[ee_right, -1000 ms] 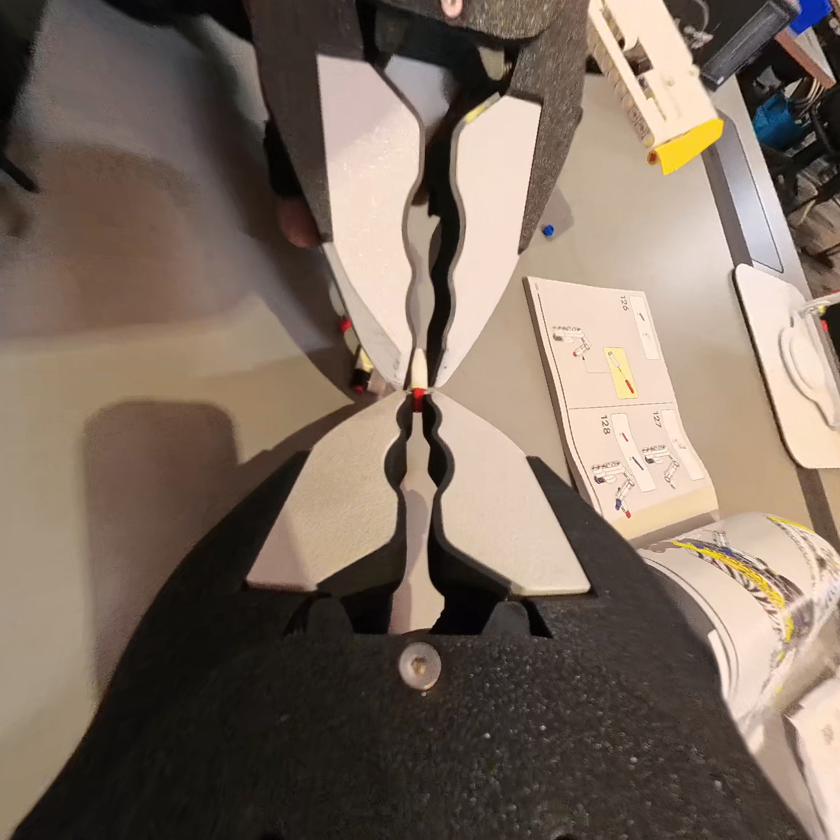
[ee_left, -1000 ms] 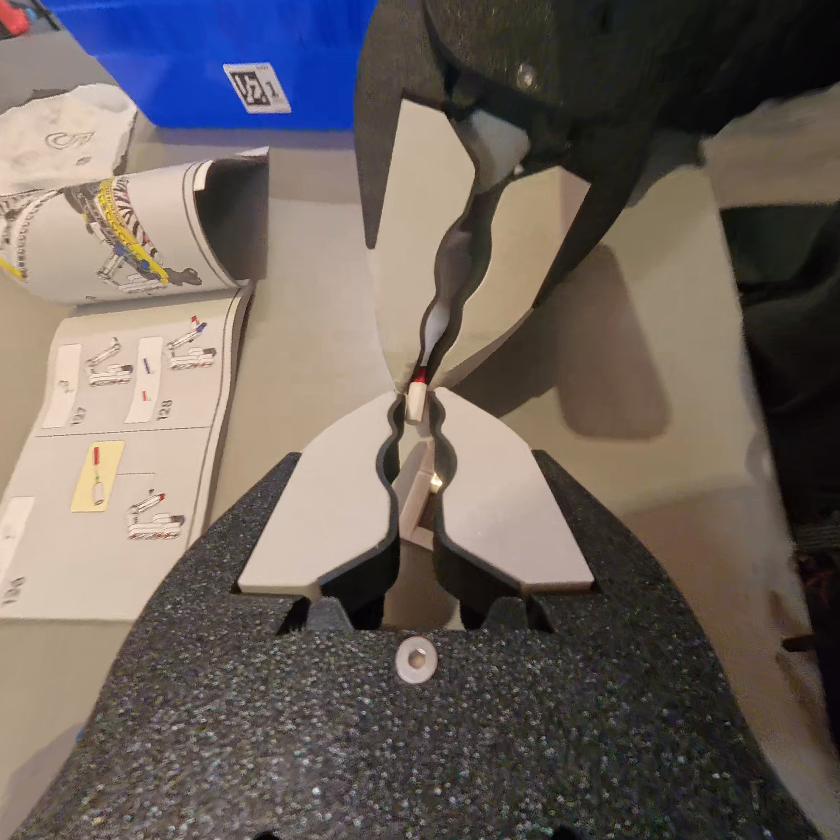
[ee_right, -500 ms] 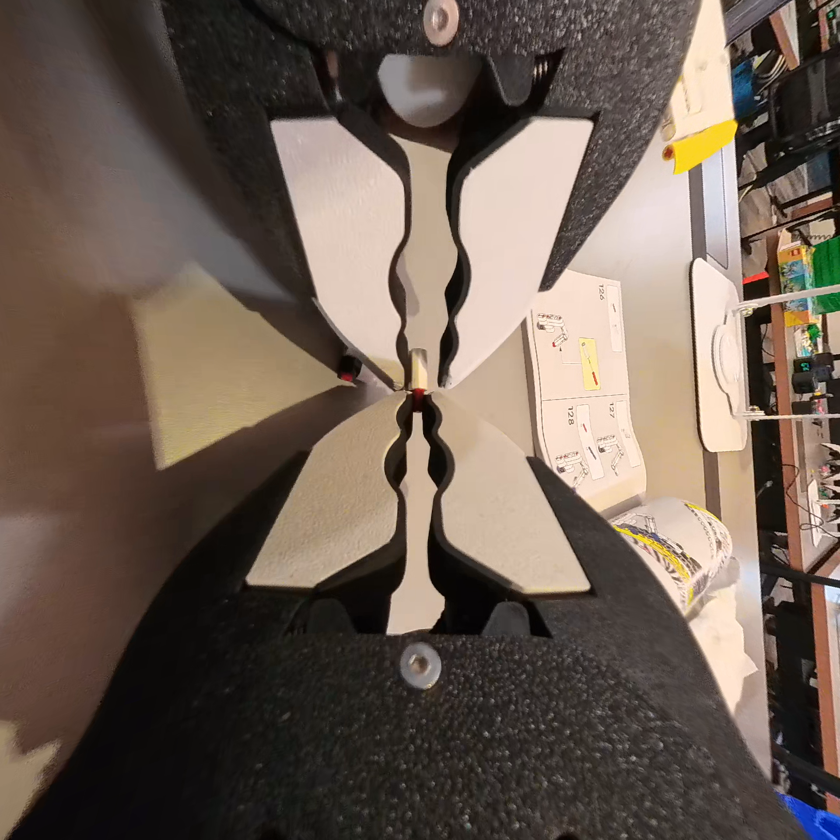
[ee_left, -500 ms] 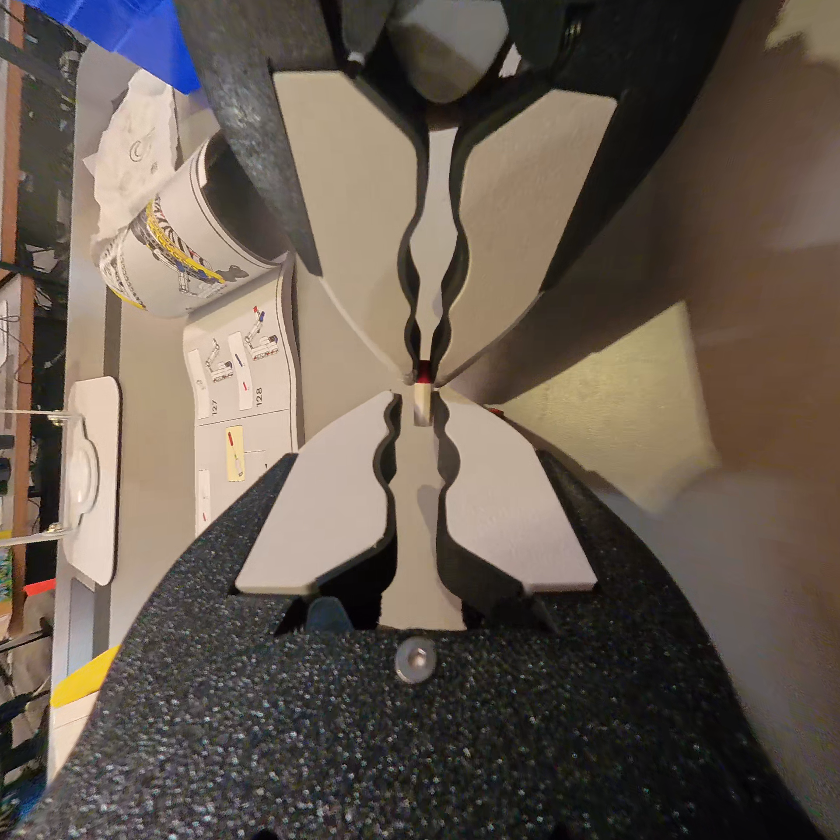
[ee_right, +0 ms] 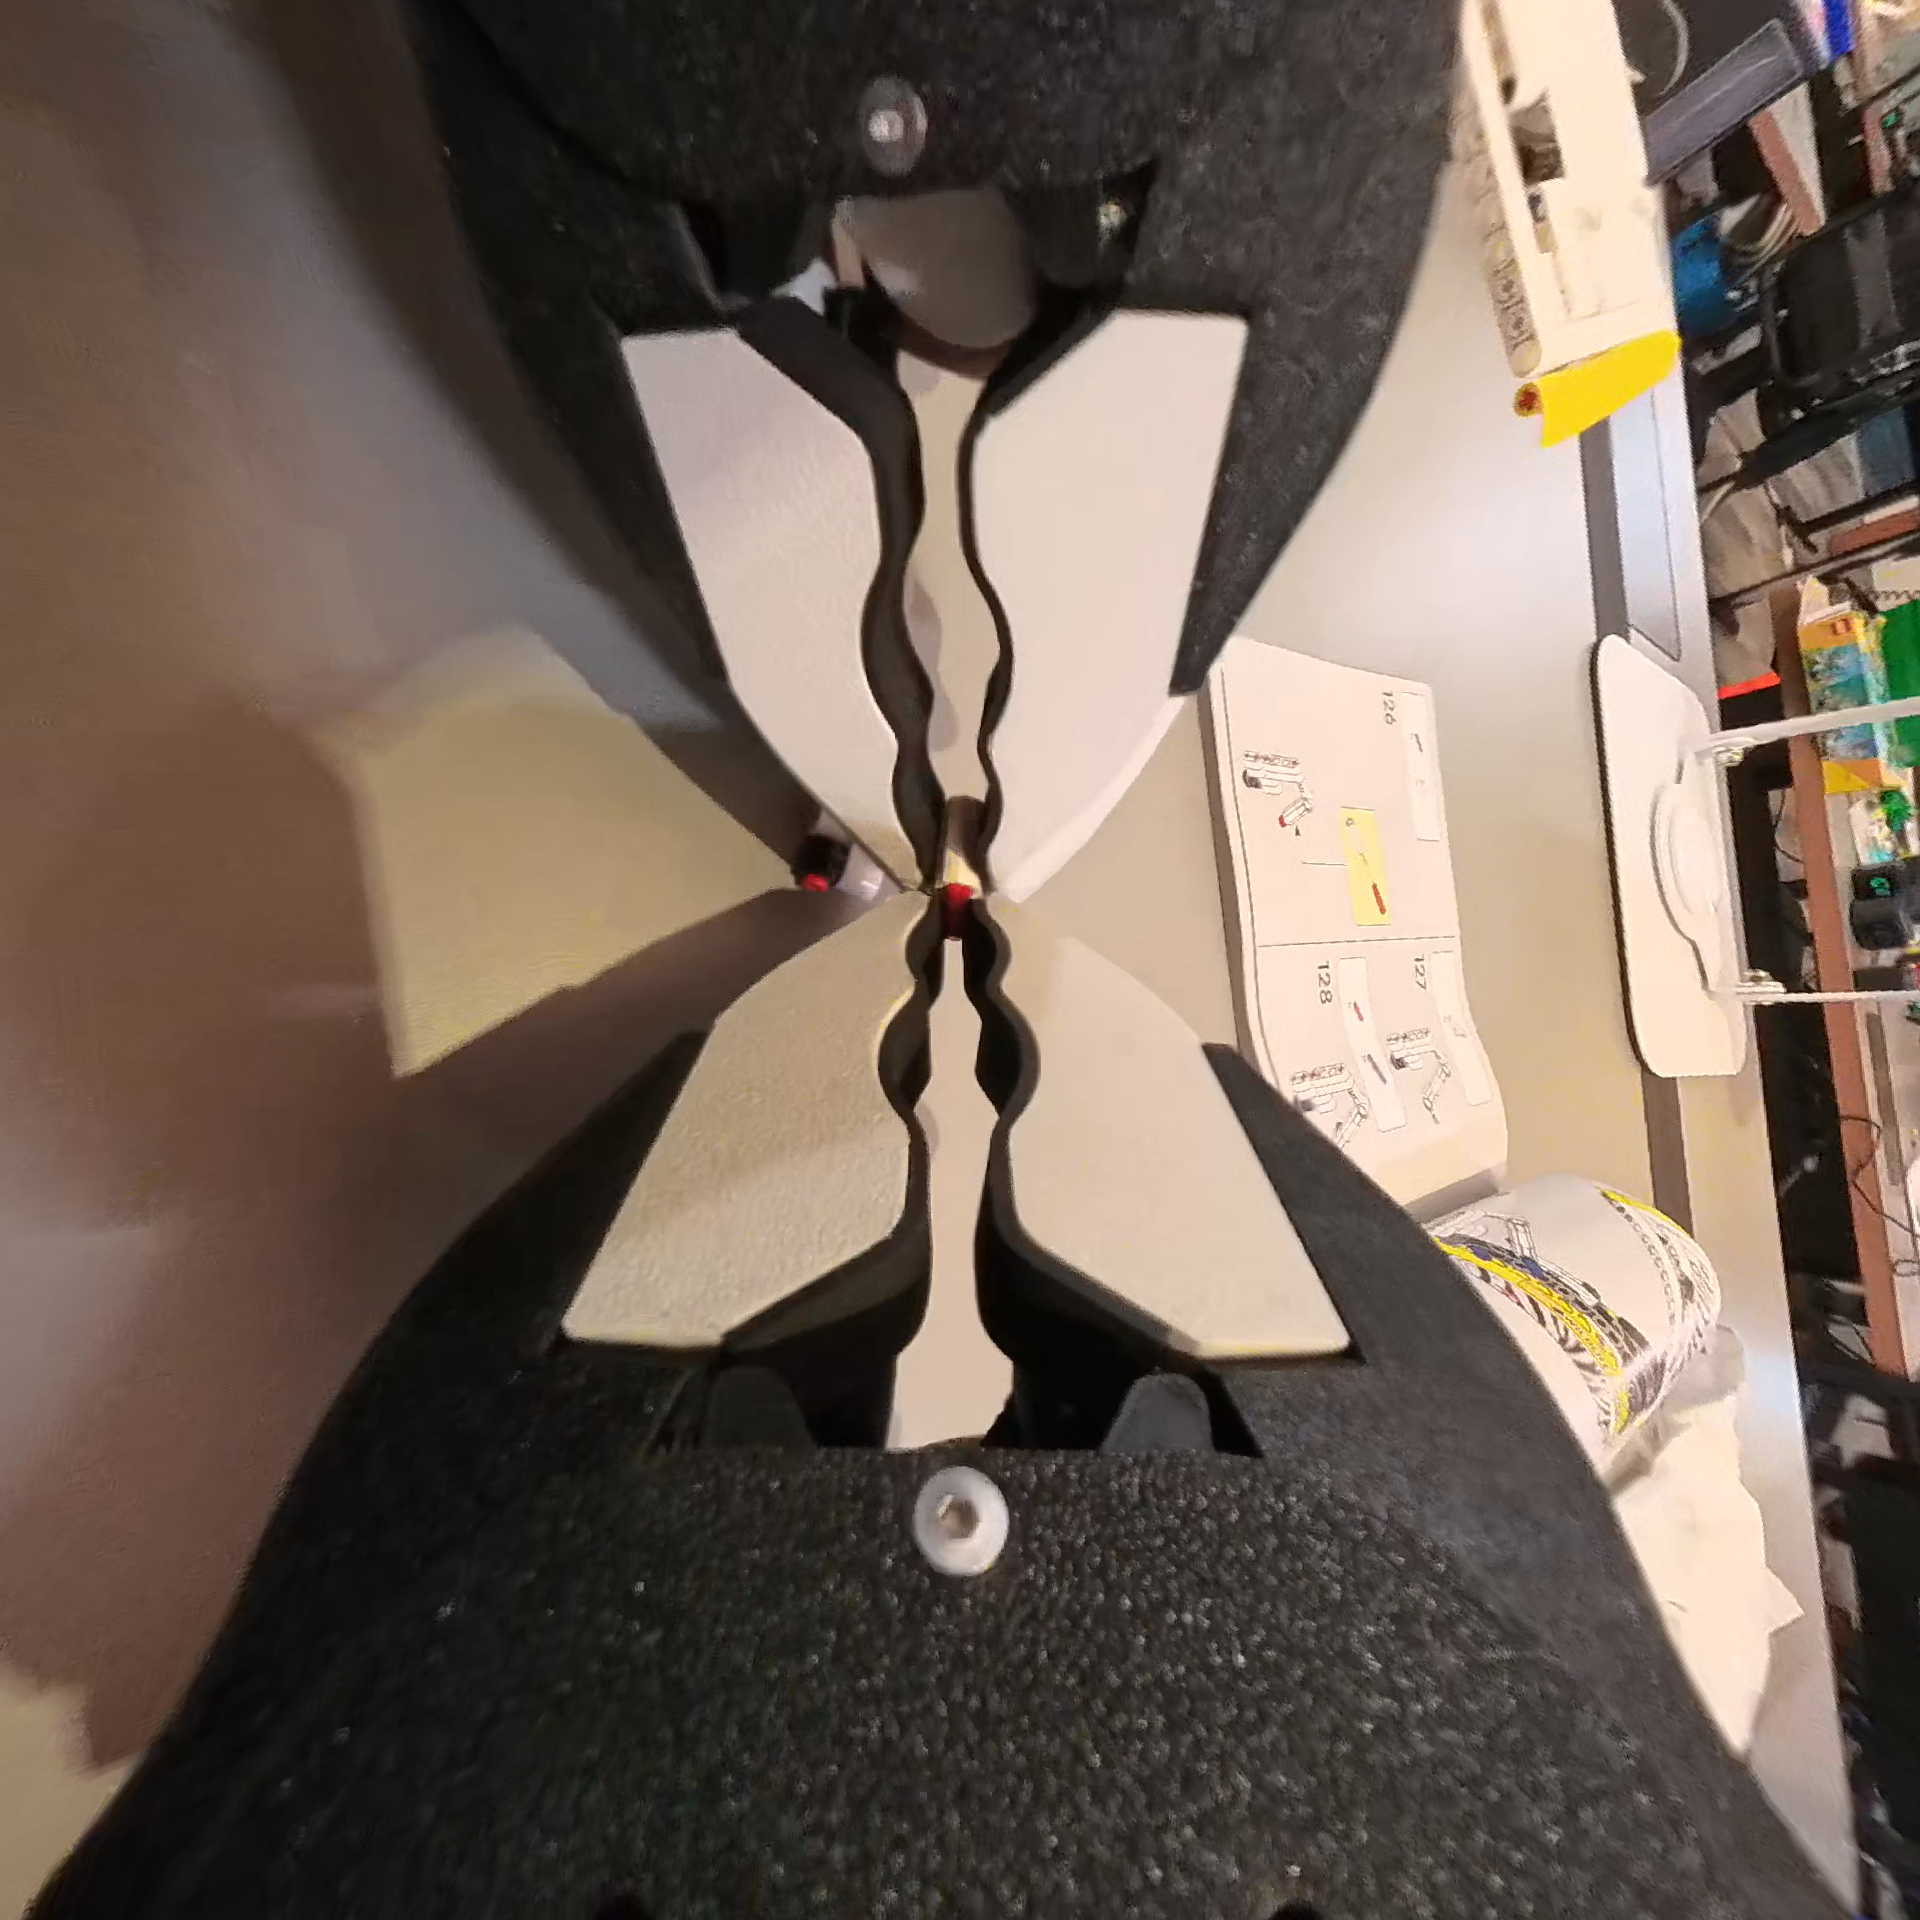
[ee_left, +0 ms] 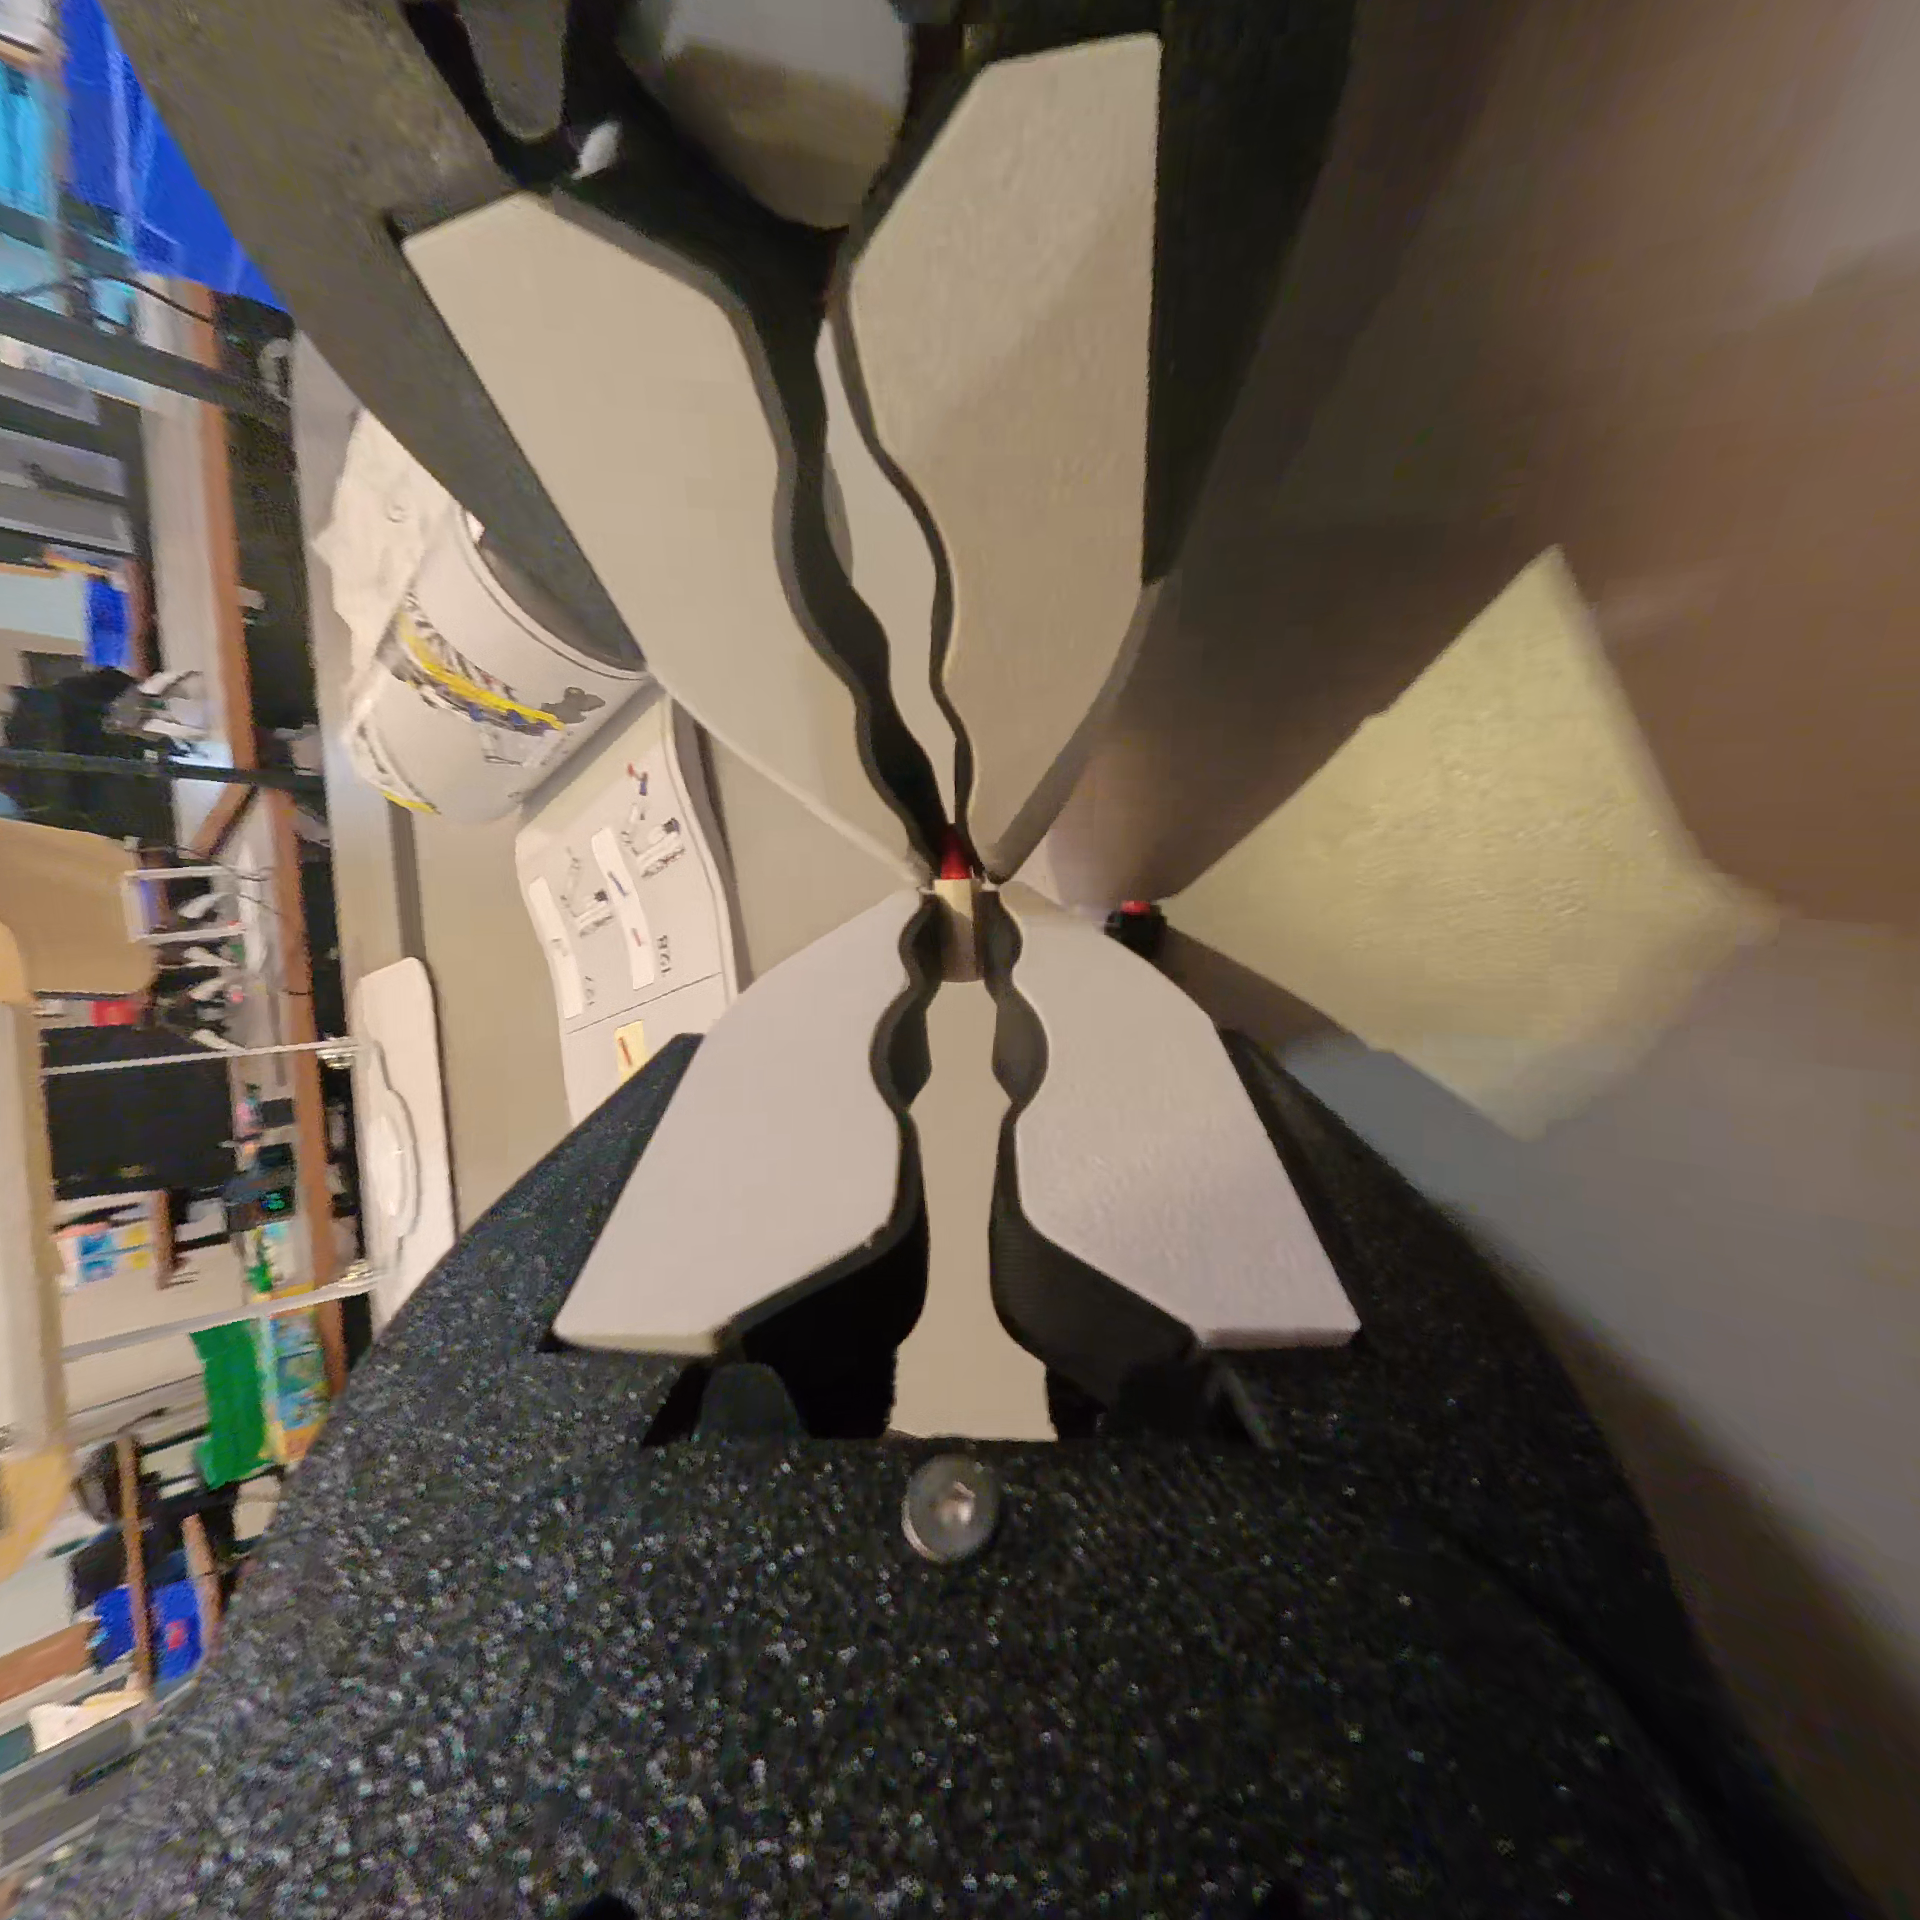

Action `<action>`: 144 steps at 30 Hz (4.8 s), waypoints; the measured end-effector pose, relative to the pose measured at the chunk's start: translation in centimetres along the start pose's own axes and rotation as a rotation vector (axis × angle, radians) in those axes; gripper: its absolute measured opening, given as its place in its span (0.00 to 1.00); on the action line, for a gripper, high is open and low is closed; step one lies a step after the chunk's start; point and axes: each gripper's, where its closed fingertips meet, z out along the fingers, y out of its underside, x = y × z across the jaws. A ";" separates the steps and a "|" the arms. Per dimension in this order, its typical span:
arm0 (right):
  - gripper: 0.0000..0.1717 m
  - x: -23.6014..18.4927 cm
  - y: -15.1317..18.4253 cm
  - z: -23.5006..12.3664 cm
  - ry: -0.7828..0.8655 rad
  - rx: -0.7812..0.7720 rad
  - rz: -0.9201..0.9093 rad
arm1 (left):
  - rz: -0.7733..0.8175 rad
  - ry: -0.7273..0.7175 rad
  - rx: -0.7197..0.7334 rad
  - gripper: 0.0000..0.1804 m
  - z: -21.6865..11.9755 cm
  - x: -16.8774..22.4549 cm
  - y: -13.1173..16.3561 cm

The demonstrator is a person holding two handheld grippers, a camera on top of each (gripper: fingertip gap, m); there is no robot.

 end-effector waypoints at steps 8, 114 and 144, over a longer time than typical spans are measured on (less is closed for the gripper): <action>0.02 0.6 2.1 -0.6 0.061 -0.005 0.002 | 0.038 -0.116 -0.080 0.05 -0.3 -0.7 3.0; 0.05 0.2 -1.1 -1.1 -0.348 0.296 0.510 | -0.640 0.205 0.456 0.05 -3.6 -1.2 -1.5; 0.02 -0.1 -1.7 0.2 -0.111 0.093 -0.021 | -0.226 0.078 0.080 0.05 -2.2 0.2 0.1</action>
